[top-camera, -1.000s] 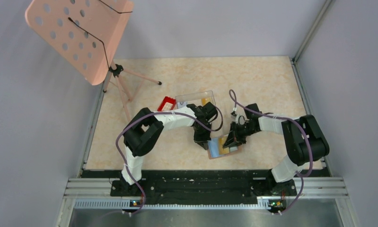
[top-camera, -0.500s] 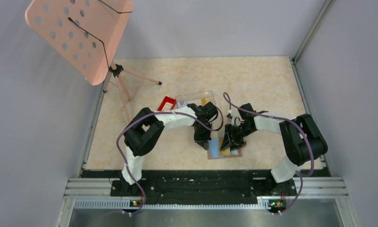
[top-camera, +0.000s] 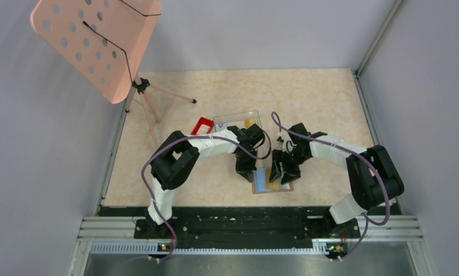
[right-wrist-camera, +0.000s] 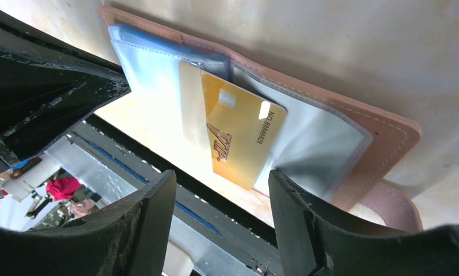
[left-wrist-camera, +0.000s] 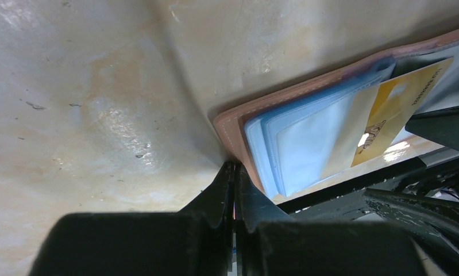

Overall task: Put the credit cards into the card holder
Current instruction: Insert the credit card into the card holder.

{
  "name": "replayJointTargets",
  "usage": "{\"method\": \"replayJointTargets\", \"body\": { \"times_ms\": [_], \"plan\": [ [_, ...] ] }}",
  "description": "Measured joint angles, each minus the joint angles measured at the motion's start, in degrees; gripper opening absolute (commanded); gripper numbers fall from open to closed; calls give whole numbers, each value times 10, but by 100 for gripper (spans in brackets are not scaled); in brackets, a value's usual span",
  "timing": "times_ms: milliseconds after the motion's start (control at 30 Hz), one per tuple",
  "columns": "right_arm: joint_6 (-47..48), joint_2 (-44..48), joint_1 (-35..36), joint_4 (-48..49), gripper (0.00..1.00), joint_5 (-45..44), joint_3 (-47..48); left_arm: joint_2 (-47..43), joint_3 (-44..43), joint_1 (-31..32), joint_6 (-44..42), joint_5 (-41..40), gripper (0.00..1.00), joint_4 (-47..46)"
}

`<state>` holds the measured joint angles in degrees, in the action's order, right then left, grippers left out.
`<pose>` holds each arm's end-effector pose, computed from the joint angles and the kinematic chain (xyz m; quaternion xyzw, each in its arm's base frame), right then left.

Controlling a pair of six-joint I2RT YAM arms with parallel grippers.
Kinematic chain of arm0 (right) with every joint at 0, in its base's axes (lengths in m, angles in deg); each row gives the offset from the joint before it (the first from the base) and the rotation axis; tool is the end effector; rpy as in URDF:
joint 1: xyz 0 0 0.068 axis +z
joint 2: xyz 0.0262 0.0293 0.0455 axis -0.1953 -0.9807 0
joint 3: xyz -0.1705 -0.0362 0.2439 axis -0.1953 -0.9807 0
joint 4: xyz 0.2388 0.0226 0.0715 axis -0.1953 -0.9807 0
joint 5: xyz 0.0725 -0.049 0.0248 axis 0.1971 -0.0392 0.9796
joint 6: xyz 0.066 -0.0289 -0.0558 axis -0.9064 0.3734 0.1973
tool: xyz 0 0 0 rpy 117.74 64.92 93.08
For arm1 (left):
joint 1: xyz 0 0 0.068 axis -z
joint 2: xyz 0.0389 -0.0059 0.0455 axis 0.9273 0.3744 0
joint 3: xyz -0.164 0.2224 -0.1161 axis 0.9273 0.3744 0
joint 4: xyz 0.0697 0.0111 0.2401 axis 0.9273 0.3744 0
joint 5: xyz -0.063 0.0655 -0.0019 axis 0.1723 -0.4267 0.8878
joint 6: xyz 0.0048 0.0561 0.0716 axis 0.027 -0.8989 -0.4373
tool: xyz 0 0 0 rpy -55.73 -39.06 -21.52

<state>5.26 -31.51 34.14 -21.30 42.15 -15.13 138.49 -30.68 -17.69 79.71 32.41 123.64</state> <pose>0.2109 0.1349 0.1457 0.0531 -0.9579 -0.2818 0.0149 0.2379 -0.3183 0.1391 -0.0720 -0.9850 0.1548 0.0242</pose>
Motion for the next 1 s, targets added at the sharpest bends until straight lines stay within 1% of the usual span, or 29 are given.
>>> {"method": "replayJointTargets", "body": {
  "times_ms": [133, 200, 267, 367, 433, 567, 667, 833, 900, 1000],
  "plan": [
    [2, 3, 0, -9, 60, -16, 4, 0, 0, 0, 0, 1, 0, 0],
    [4, 3, 0, -9, 57, -17, 4, 0, 0, 0, 0, 2, 0, 0],
    [7, 3, 0, -7, 54, -17, 4, 0, 0, 0, 0, 3, 0, -1],
    [10, -8, 0, -1, 44, -13, 7, 1, 0, 0, 0, 4, 0, 0],
    [12, -20, 0, 6, 39, -7, 12, 2, -2, -1, 0, 5, 0, 0],
    [14, -39, 4, 16, 32, 0, 23, 6, -7, -2, -2, 9, 0, 5],
    [16, -48, 14, 25, 30, 2, 30, 9, -9, -2, -2, 14, 0, 4],
    [16, -54, 23, 31, 20, 3, 34, 15, -18, -2, -3, 18, 0, 12],
    [10, -56, 23, 34, 13, 6, 34, 16, -20, -2, -3, 18, 0, 14],
    [-7, -60, 23, 45, 7, 23, 33, 17, -24, -2, -3, 16, 0, 20]
  ]
}}
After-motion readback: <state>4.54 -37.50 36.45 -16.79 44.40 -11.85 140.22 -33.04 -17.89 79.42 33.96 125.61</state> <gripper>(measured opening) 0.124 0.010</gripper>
